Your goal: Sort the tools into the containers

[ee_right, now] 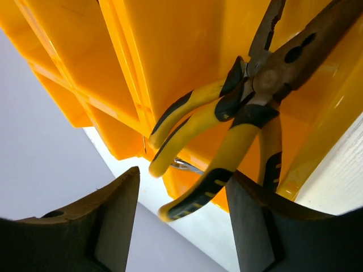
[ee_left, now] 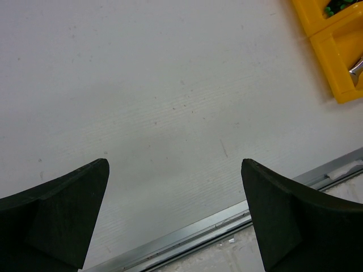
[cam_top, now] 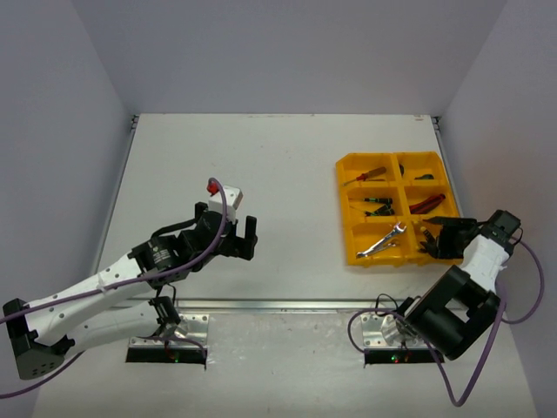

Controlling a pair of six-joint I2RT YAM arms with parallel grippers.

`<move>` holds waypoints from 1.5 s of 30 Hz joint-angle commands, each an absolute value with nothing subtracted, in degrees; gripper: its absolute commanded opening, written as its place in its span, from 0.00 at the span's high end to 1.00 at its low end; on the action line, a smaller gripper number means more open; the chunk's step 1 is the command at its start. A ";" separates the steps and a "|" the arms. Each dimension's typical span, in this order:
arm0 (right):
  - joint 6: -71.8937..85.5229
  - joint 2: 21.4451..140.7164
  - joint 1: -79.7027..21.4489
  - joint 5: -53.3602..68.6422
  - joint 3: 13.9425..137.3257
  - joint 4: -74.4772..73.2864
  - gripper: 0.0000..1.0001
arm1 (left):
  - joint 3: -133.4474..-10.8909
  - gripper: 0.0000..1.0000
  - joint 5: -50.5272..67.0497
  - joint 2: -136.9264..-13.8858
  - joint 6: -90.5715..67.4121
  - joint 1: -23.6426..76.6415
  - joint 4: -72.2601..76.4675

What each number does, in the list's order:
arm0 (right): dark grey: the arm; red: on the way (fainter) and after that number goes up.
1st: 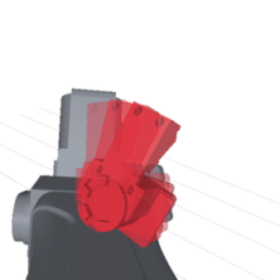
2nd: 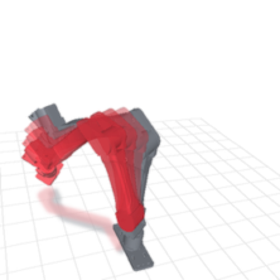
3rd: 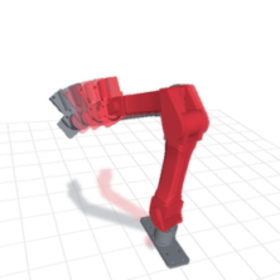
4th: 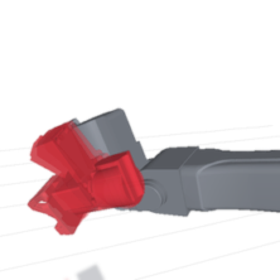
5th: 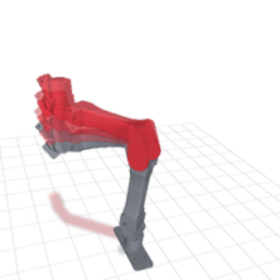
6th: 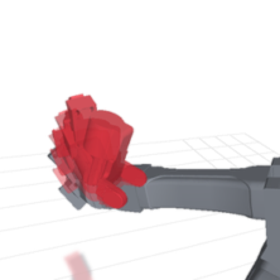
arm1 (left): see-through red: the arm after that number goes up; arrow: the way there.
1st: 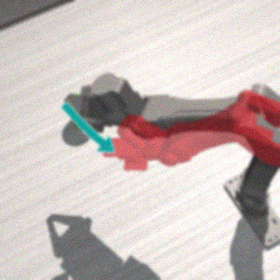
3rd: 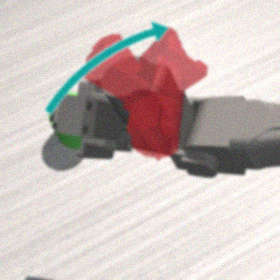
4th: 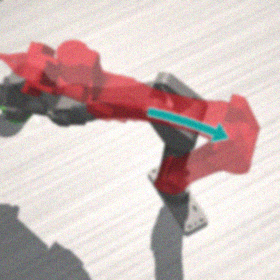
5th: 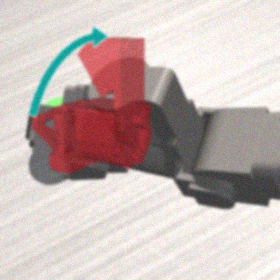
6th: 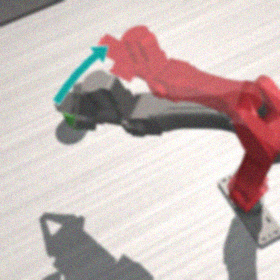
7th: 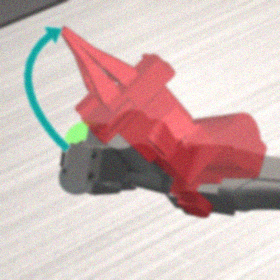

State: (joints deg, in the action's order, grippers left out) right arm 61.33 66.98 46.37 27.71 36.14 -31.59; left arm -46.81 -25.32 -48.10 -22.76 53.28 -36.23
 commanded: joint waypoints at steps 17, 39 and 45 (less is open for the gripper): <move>38.98 61.01 31.55 26.53 63.99 -44.13 0.01 | -49.28 0.00 -40.19 -43.39 -29.57 51.49 -39.58; 15.47 29.83 -6.38 -4.09 74.71 -65.79 0.01 | -56.92 0.00 -60.17 -34.78 -40.72 49.83 -57.17; 14.34 25.48 -7.88 -10.77 71.24 -66.84 0.01 | -54.33 0.00 -58.24 -28.93 -37.08 49.83 -52.50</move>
